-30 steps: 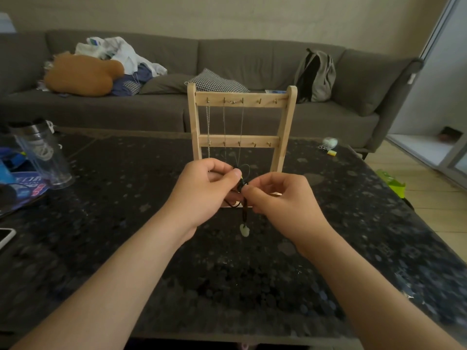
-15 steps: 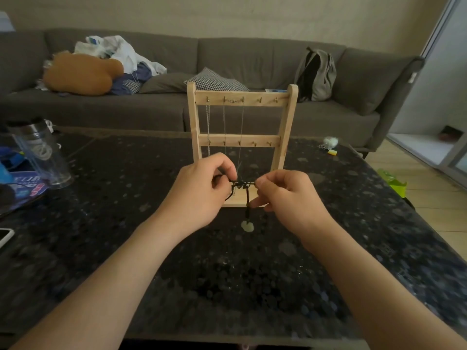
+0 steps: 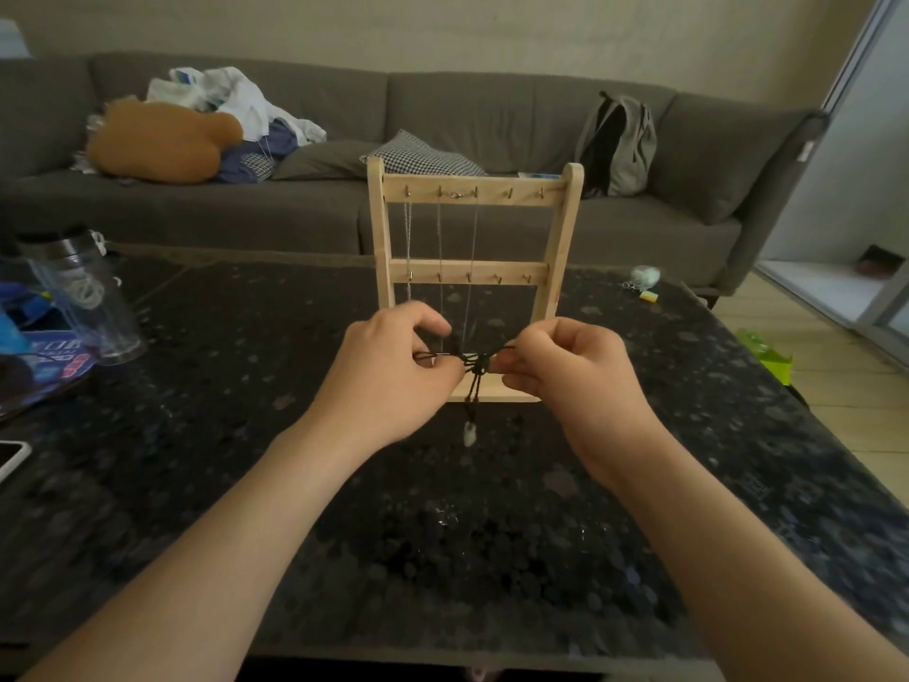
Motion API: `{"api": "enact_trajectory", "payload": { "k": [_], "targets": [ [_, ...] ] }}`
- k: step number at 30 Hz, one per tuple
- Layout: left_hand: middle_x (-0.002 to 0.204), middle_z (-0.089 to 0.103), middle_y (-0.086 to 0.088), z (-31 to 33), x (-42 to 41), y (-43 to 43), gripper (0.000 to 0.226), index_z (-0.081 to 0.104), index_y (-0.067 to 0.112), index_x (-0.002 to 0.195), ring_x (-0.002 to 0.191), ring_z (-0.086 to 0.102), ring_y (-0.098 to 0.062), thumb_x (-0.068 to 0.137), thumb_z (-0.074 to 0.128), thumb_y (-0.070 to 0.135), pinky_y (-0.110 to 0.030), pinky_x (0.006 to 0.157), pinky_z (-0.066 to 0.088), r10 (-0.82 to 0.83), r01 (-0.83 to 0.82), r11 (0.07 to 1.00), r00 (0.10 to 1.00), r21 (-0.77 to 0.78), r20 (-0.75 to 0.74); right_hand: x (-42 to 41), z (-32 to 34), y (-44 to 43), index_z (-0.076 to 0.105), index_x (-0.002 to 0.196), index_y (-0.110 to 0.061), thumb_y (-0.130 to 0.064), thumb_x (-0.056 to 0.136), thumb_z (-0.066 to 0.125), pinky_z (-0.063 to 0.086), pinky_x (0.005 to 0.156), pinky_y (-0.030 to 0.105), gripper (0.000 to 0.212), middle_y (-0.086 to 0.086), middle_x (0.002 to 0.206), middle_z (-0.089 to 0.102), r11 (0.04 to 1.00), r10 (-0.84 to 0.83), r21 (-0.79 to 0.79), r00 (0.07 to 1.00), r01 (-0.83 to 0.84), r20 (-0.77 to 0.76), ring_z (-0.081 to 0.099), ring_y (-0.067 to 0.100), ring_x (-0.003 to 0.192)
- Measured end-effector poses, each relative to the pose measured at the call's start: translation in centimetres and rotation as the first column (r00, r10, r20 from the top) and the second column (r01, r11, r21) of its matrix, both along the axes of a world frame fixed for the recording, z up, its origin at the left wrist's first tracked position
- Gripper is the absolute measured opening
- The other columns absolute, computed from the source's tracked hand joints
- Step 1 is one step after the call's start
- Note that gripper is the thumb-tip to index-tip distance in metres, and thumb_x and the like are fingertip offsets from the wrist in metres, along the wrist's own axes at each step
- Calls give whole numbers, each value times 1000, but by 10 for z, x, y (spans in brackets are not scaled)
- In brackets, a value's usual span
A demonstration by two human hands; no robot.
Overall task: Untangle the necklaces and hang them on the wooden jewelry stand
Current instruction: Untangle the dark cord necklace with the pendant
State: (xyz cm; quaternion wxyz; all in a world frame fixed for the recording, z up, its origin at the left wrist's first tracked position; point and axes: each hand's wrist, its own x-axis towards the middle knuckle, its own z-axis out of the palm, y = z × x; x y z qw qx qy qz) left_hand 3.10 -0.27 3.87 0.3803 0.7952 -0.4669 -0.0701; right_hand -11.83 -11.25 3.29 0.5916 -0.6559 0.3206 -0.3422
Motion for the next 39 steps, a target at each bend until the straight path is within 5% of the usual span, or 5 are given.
{"api": "enact_trajectory", "payload": {
  "k": [6, 12, 24, 32, 39],
  "targets": [
    [86, 75, 13, 0, 1, -4, 16, 84, 31, 91, 92, 66, -3, 99, 71, 37, -27, 79, 46, -95, 97, 995, 946, -9, -311, 0, 1, 1, 71, 103, -3, -10, 102, 61, 65, 82, 32, 12, 7, 90, 83, 997, -24, 71, 999, 21, 49, 81, 18, 90],
    [82, 75, 20, -3, 4, -5, 9, 83, 33, 99, 87, 68, -3, 99, 75, 38, -29, 76, 47, -102, 63, 993, 896, -103, -433, 1, 3, 1, 71, 110, -8, -14, 107, 57, 64, 89, 39, 16, 11, 96, 81, 978, -6, 206, 994, -17, 108, 81, 25, 94],
    [89, 78, 23, -2, 3, -5, 10, 78, 34, 109, 82, 68, 13, 99, 76, 32, -26, 83, 49, -105, 32, 987, 868, -156, -485, -1, -4, 1, 73, 121, -16, -7, 99, 72, 62, 99, 47, 25, 5, 103, 83, 982, 168, 79, 984, -172, 51, 80, 21, 100],
    [68, 71, 18, -7, 4, -9, 9, 75, 25, 109, 67, 65, 2, 105, 67, 22, -26, 73, 49, -79, -15, 984, 857, -179, -509, -1, -8, 0, 78, 118, -21, -7, 98, 75, 64, 90, 35, 25, 5, 98, 83, 990, 142, -21, 990, -142, 22, 79, 18, 99],
    [92, 69, -4, -4, 9, -8, 16, 74, 20, 115, 77, 61, -15, 100, 74, 23, -34, 78, 52, -101, -25, 983, 752, -181, -651, -1, -9, -1, 74, 118, -12, -7, 101, 71, 65, 91, 38, 17, 6, 100, 84, 990, 110, 82, 988, -119, 107, 81, 19, 99]
  ]
}}
